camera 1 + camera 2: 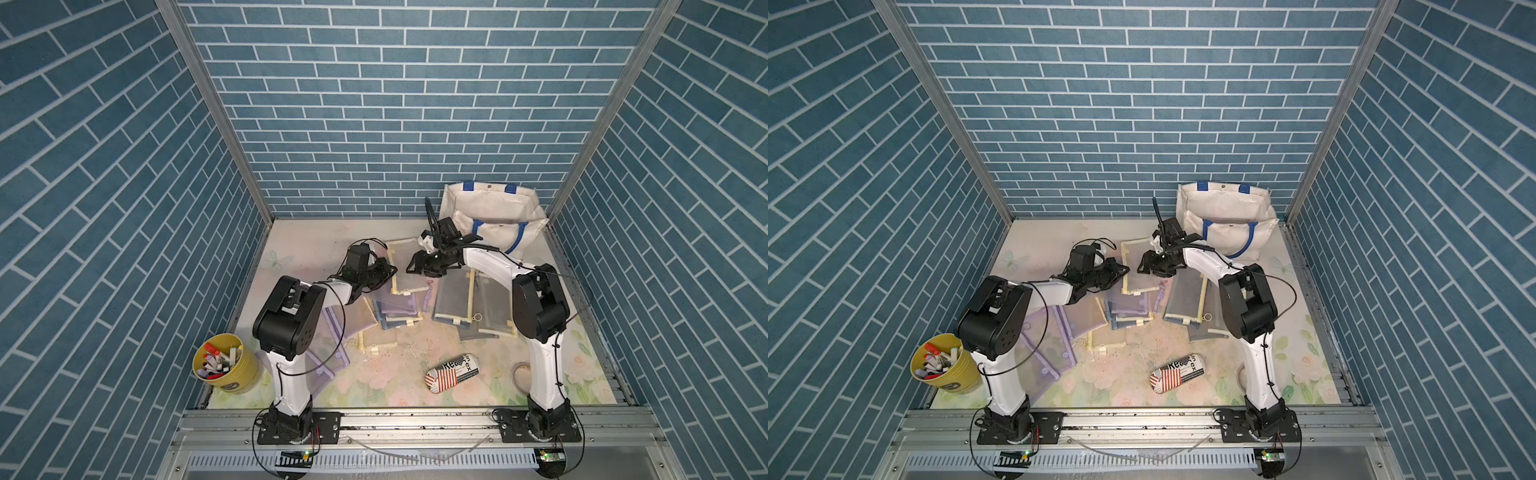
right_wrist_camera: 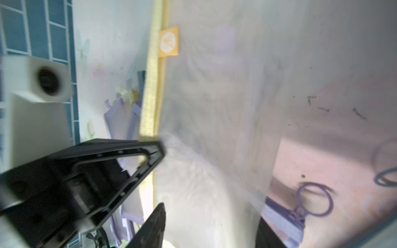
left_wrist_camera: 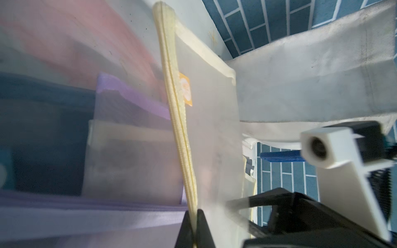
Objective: Put the pencil pouch into the canvas bag
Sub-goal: Pick up the pencil pouch.
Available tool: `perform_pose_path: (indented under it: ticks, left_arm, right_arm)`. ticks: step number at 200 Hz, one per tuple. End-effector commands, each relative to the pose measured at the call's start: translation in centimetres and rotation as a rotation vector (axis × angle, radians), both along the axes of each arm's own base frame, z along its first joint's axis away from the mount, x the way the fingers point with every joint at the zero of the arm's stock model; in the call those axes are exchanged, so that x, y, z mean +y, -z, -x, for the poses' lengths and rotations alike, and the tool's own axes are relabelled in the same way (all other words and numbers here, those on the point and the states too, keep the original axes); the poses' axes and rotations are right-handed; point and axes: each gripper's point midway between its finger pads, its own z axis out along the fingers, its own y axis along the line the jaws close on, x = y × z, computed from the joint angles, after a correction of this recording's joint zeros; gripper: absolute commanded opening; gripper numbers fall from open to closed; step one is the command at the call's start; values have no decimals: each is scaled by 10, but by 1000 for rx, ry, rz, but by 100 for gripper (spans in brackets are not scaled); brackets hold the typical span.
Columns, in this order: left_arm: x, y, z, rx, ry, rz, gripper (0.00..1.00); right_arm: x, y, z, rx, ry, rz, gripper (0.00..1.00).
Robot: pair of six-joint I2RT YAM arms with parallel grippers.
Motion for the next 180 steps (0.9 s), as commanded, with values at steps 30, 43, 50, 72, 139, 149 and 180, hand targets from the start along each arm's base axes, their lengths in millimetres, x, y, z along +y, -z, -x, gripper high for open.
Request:
perform_pose_path:
  ticks: [30,43,50,72,139,149,180]
  left_arm:
    - [-22,-109,19,-271,177,252,0]
    - [-24,-132,26,-320,207,316,0]
    - [-26,-143,30,-346,222,346,0]
    - [-25,-173,43,-415,258,419,0]
    - [-25,-218,78,-486,352,481,0]
    - [-25,-221,82,-487,363,481,0]
    - [-30,-231,95,-488,408,474,0]
  right_arm:
    - [-41,-92,42,-37,161,-109,68]
    - [-50,-108,48,-35,199,-144,69]
    - [-54,-115,49,-37,215,-162,69]
    - [-64,-137,52,-49,261,-237,69]
    - [-80,-171,56,-109,308,-347,70]
    - [-80,-178,53,-114,315,-412,70]
    - [-70,-207,42,-170,282,-522,69]
